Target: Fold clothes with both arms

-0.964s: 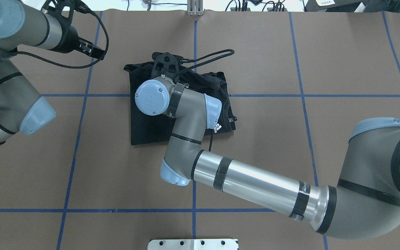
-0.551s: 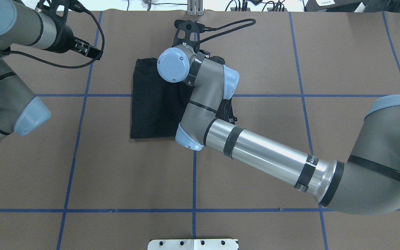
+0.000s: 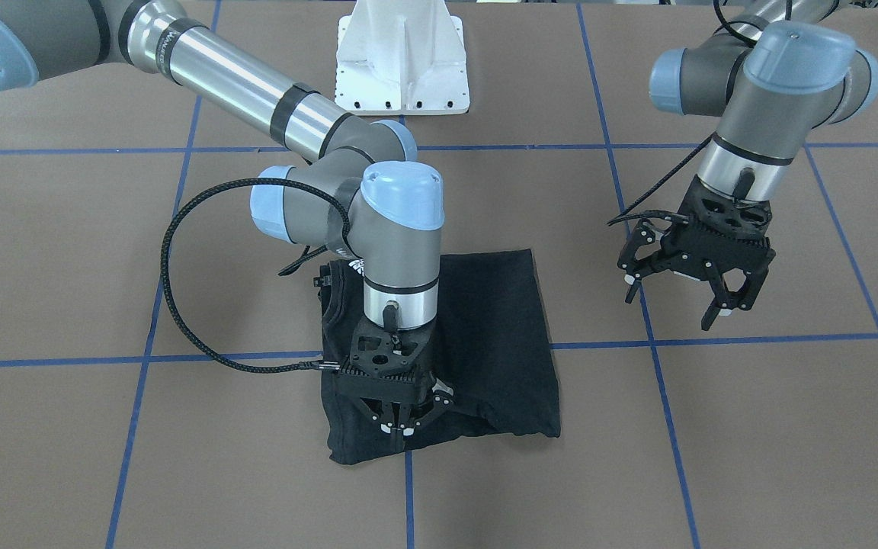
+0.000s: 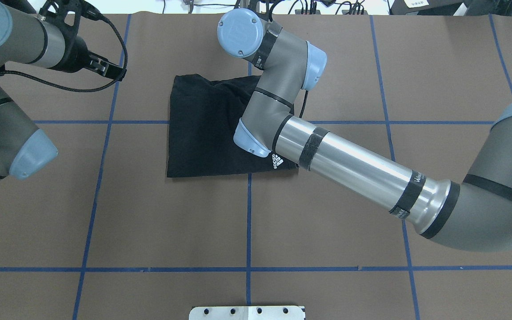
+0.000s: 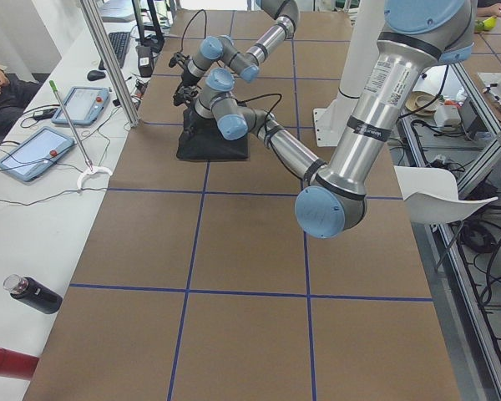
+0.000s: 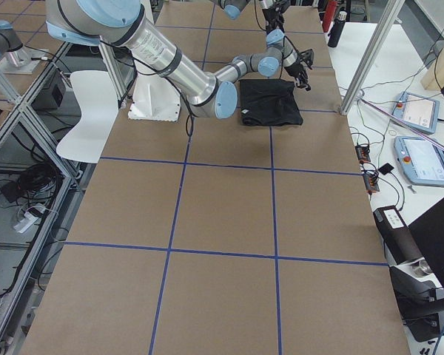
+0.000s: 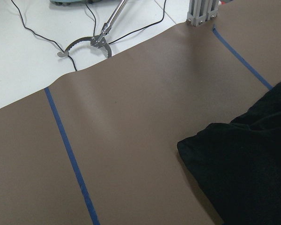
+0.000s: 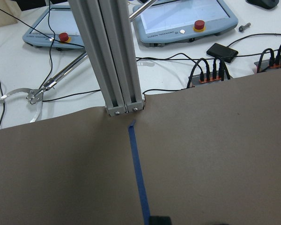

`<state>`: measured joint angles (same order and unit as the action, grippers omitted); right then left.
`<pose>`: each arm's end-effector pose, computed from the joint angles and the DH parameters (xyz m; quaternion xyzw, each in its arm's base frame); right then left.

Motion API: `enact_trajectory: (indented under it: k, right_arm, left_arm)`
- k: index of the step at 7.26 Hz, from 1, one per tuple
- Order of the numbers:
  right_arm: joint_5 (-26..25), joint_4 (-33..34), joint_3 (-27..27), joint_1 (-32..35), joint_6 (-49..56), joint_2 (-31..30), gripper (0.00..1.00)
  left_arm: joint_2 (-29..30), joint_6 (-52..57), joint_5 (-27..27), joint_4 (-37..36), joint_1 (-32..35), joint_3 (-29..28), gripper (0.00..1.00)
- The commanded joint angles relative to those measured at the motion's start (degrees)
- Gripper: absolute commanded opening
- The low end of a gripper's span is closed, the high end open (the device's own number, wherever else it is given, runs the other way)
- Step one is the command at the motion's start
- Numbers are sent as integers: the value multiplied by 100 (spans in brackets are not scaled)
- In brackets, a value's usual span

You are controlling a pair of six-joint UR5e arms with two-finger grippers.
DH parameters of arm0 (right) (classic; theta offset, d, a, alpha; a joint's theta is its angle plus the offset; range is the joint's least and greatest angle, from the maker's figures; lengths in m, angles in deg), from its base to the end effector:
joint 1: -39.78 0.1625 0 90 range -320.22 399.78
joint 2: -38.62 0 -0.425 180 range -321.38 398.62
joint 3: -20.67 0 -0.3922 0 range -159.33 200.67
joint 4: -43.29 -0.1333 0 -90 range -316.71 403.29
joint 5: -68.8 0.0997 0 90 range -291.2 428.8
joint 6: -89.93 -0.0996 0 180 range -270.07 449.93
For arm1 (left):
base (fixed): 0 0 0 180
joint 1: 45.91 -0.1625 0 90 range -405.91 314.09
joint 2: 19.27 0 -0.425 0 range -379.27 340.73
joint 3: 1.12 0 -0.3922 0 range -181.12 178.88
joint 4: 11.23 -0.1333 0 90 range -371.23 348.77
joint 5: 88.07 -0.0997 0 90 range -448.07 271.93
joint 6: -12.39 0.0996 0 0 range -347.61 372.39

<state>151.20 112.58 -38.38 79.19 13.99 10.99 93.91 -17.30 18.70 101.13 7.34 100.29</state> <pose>-0.5640 -0.6530 0.1370 0.2504 -0.3648 0.2251 0.8681 0.2899 -0.5629 0.2990 0.3244 0.3656 0.1229 0.8637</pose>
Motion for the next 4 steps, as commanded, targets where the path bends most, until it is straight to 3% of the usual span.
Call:
enact_trajectory:
  k: [1, 2, 3, 4]
  right_arm:
    - [1015, 1742, -1426, 249, 121, -592, 100]
    - [1754, 2294, -2121, 504, 557, -925, 100]
    - [1840, 2534, -3259, 559, 875, -1773, 100]
    - [1997, 2885, -4210, 750, 1566, -2460, 100]
  left_arm:
    - [-277, 77, 159, -239, 140, 202, 100]
    - [-574, 173, 239, -476, 211, 491, 100]
    - [-856, 705, 266, -678, 508, 763, 100]
    - [-1068, 1206, 779, -950, 972, 827, 100]
